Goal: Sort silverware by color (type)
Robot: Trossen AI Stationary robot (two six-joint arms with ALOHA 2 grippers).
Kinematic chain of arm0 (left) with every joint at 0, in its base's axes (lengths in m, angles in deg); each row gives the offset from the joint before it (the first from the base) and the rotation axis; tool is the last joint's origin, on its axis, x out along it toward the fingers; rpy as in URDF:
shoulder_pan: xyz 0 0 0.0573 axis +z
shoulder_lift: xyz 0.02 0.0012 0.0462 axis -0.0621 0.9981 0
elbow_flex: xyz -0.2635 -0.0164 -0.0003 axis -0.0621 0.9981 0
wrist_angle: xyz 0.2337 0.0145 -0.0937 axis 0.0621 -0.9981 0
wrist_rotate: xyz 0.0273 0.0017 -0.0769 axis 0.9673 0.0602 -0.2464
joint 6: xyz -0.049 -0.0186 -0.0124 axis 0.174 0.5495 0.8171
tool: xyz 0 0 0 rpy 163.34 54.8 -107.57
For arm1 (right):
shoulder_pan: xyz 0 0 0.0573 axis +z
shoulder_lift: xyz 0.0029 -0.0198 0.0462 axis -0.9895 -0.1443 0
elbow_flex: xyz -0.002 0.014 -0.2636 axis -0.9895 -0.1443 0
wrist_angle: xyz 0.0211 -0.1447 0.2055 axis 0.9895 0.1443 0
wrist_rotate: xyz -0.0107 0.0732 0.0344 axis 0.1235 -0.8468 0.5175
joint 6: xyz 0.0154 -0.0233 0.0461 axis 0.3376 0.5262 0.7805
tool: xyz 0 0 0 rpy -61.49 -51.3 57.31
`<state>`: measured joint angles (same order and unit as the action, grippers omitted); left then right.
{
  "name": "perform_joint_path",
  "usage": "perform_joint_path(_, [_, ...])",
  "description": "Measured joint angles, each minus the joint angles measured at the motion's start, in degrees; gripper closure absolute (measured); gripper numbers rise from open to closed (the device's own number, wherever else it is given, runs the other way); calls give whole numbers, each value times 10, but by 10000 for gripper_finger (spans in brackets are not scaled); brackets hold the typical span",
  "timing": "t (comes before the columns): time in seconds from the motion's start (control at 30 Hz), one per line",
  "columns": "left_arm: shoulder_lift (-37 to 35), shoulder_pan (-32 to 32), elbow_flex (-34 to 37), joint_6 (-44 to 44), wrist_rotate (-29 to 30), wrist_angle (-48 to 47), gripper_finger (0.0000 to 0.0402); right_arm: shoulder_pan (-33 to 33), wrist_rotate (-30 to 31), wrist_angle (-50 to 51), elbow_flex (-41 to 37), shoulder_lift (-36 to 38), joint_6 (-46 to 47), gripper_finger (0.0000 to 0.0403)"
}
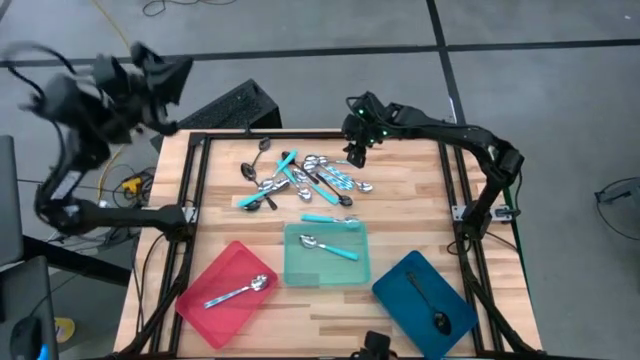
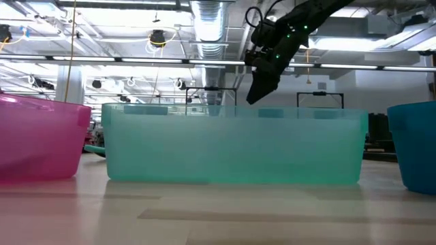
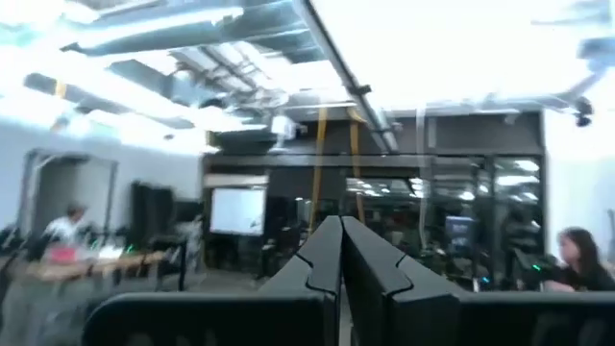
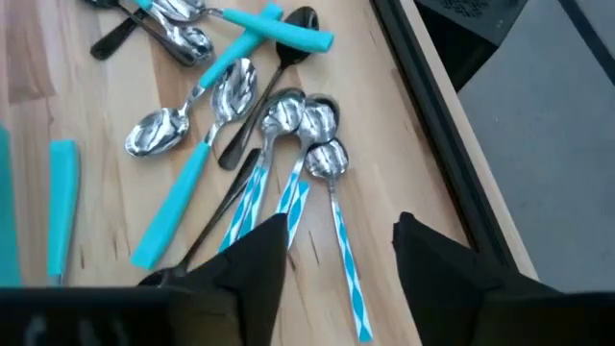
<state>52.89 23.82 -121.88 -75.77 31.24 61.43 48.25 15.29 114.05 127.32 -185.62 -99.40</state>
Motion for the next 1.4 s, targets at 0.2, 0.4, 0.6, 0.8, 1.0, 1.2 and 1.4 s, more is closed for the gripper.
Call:
perform_joint_path(0.2, [-127, 0, 274, 74, 69, 139, 401, 0, 0, -5, 0, 0, -6, 168])
perform_joint_path(0.4, [-198, 1, 442, 184, 84, 198, 401, 6, -3, -33, 1, -34, -16, 168])
perform_joint_path(0.6, [-206, 0, 519, 232, 83, 195, 385, 4, -3, -32, 0, -97, -19, 168])
perform_joint_path(0.8, [-195, 0, 529, 226, 79, 176, 327, -6, 2, -32, 0, -135, -19, 168])
perform_joint_path(1.0, [-185, 0, 529, 233, 90, 142, 264, -4, 50, -32, 1, -170, -33, 168])
perform_joint_path(1.2, [-183, 1, 529, 254, 123, 119, 236, -9, 78, -11, 11, -184, -35, 168])
perform_joint_path(1.4, [-183, 1, 529, 257, 123, 117, 235, -21, 86, 19, 42, -219, -48, 168])
